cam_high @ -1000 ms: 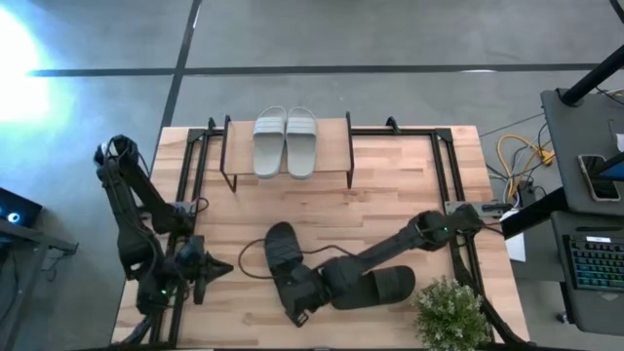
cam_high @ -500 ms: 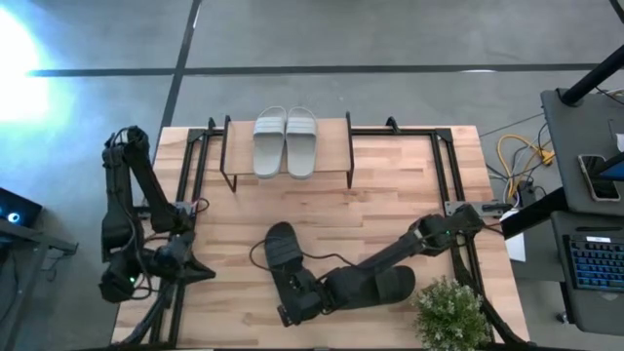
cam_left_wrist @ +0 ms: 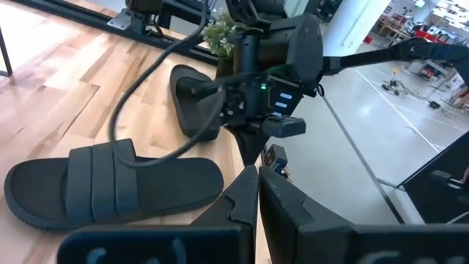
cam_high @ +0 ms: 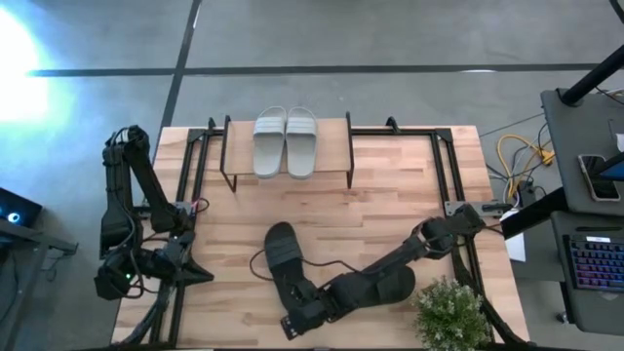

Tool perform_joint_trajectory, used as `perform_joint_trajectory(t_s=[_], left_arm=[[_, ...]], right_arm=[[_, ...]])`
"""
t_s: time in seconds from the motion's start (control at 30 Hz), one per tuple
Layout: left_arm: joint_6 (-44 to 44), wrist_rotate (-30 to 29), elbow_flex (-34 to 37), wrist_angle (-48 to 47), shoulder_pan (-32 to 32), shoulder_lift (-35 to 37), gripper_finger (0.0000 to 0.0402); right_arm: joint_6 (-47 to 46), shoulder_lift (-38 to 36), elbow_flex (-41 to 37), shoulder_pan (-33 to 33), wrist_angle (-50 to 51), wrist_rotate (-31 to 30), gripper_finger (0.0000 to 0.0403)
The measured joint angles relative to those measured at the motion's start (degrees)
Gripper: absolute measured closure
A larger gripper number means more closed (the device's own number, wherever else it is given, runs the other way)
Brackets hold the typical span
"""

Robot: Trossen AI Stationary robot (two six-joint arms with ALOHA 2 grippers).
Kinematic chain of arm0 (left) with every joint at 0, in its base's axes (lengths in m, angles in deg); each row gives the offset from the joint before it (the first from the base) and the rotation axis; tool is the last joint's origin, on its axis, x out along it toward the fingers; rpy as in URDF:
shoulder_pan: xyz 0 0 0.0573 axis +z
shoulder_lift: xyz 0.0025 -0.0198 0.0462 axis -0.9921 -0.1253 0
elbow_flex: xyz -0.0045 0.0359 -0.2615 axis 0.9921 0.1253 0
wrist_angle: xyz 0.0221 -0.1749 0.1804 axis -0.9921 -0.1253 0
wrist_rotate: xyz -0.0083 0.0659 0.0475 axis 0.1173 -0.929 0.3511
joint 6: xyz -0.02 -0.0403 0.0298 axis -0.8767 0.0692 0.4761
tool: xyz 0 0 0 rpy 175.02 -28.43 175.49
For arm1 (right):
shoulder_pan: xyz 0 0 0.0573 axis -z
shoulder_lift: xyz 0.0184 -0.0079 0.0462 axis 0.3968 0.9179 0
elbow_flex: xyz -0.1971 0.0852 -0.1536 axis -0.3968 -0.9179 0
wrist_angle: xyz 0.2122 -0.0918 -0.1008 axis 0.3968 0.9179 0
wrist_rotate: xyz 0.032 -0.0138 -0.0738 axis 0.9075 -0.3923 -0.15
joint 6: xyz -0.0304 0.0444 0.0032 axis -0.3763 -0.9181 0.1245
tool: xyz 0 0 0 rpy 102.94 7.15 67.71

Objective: Pick and place slides into the shelf
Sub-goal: Put the top slides under the shelf

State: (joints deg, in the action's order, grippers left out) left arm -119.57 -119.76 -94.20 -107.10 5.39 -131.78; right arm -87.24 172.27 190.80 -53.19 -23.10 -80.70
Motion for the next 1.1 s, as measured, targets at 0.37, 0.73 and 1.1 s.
perform_joint_trajectory(t_s=[0.37,0.73,1.1], left_arm=[[0.0,-0.2,0.1,1.2,0.0,-0.1,0.0402],[-0.1,-0.2,0.2,3.7,0.0,-2.0,0.0402],[-5.7,-0.2,0.2,4.0,0.0,-6.1,0.0402]], right_arm=[[3.8,5.7,-0.3,2.8,-4.2,-0.7,0.0394],[17.0,6.0,-0.2,10.8,-3.2,-3.0,0.0394],[25.5,6.2,1.0,18.2,-6.5,-4.7,0.0394]])
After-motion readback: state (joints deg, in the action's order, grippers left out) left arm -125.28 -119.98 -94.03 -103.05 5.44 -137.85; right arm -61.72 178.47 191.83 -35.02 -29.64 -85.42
